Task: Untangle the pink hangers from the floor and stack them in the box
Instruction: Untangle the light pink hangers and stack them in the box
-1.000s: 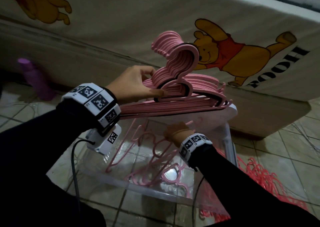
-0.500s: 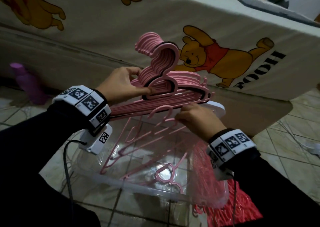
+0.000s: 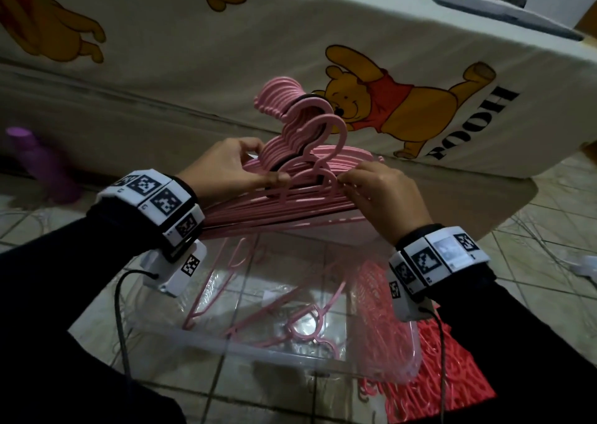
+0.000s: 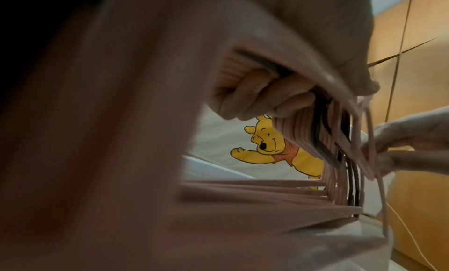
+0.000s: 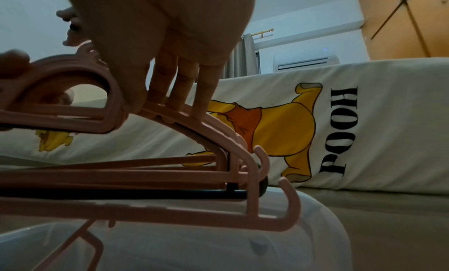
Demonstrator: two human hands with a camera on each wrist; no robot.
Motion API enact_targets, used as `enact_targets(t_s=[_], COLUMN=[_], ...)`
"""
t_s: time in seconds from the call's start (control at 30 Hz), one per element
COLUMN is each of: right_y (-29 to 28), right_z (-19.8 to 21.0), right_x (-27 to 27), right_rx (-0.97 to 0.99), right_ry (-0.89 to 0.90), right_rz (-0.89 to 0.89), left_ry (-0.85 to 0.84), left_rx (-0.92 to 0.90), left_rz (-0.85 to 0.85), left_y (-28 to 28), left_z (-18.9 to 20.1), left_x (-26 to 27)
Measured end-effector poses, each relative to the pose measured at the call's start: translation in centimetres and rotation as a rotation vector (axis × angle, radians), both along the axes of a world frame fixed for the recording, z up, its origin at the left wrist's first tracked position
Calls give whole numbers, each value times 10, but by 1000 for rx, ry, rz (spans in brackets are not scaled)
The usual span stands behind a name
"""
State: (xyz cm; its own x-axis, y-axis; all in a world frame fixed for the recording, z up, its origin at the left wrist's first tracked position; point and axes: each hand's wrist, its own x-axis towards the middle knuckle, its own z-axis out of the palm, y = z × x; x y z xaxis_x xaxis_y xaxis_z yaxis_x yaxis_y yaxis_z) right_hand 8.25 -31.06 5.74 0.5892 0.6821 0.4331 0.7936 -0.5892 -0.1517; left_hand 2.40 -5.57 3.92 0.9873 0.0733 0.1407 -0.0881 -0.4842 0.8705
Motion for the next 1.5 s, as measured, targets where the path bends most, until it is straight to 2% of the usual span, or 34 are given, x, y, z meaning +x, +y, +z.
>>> enact_targets(t_s=[0.13, 0.27, 0.47, 0.63, 0.73, 0.87, 0.93, 1.07, 1.23, 1.3, 1.37, 1.43, 1.5], right_y=[-1, 8, 11, 13, 14, 13, 15, 19, 22, 21, 19, 17, 16], right_z=[-2, -3, -4, -4, -4, -5, -11, -19, -22, -22, -23, -26, -29], right_x=[0, -7, -5, -2, 1, 8, 10, 12, 14, 15, 15, 16, 16], right_rx=[-35, -29, -42, 56, -75, -249, -314, -271, -354, -328, -309, -308, -265], right_ry=[-29, -97, -81, -80, -136, 78, 166, 220, 180, 171, 171, 194, 240], right_rz=[-32, 20, 9, -73, -121, -33, -28, -82, -121, -118, -126, -134, -125], left_ry=[-9, 0, 24, 37, 34, 83, 89, 75, 113, 99, -4, -76, -63], left_rx=[-52, 31, 59, -33, -33, 91, 92, 86, 356, 673, 956, 1028, 1007], left_rz=[-21, -1, -5, -60, -47, -65, -104, -145, -164, -137, -87, -35, -3], left_y=[-1, -1, 2, 4, 5, 2, -3, -12, -9, -6, -4, -5, -9], left_z=[2, 2, 6, 2, -2, -4, -5, -3, 5, 7, 3, -1, -6], left_x=[-2, -3, -6, -5, -2, -4, -7, -11, -12, -13, -15, -18, -20])
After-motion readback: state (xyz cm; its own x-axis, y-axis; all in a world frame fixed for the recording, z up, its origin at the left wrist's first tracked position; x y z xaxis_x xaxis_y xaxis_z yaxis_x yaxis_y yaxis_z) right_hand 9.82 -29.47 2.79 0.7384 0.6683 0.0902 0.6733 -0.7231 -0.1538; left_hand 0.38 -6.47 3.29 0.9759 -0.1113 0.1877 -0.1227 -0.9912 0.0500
